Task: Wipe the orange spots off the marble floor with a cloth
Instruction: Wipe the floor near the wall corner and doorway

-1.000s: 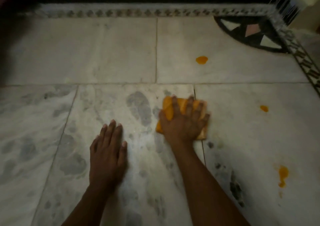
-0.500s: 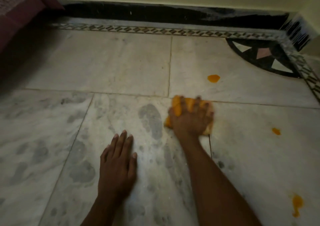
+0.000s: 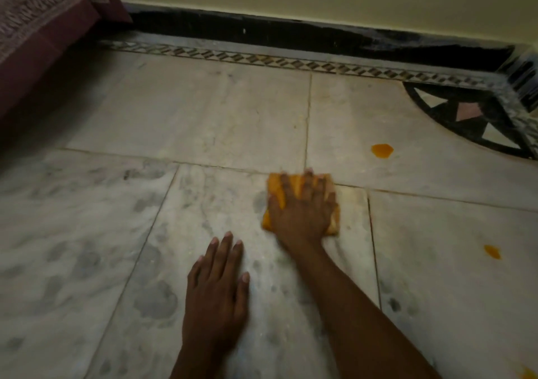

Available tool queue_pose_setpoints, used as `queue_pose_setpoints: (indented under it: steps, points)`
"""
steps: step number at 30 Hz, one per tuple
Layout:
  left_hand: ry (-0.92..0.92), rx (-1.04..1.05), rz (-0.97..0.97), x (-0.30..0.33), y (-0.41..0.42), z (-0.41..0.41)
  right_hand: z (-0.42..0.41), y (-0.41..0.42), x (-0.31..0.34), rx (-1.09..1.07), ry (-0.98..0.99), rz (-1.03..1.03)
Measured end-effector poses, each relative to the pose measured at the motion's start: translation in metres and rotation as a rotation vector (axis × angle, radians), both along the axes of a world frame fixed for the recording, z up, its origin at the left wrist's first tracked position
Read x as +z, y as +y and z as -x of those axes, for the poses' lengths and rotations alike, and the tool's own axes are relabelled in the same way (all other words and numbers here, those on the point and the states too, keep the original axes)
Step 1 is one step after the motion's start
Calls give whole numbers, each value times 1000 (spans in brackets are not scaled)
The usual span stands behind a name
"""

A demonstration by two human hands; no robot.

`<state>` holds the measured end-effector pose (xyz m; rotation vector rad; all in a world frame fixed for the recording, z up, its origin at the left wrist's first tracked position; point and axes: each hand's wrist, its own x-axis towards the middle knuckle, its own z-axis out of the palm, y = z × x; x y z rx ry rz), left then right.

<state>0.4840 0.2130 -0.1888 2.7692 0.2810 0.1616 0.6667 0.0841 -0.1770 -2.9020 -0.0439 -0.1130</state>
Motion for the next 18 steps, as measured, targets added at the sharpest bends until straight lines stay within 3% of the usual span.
queue_pose_setpoints:
  steps: [2, 4, 7, 9, 11, 13, 16, 18]
  points:
    - [4, -1, 9, 2, 0, -1, 47, -20, -7, 261, -64, 77]
    - [13, -3, 8, 3, 1, 2, 86, -70, -7, 326, -61, 84]
    - [14, -4, 26, 2, 1, 2, 65, -125, -1, -40, 34, 159]
    - [10, -3, 28, 2, 2, 2, 13, -108, 10, -360, 91, 78]
    - [-9, 3, 26, 1, 1, 1, -33, -71, 16, -423, 172, -15]
    - [-6, 2, 18, -1, 2, -1, -39, -43, 12, -222, 188, 29]
    - [31, -14, 21, 3, 2, -1, 25, -62, 2, 138, 61, 122]
    - [45, -14, 27, 7, 0, 0, 61, -107, 0, 179, 22, 159]
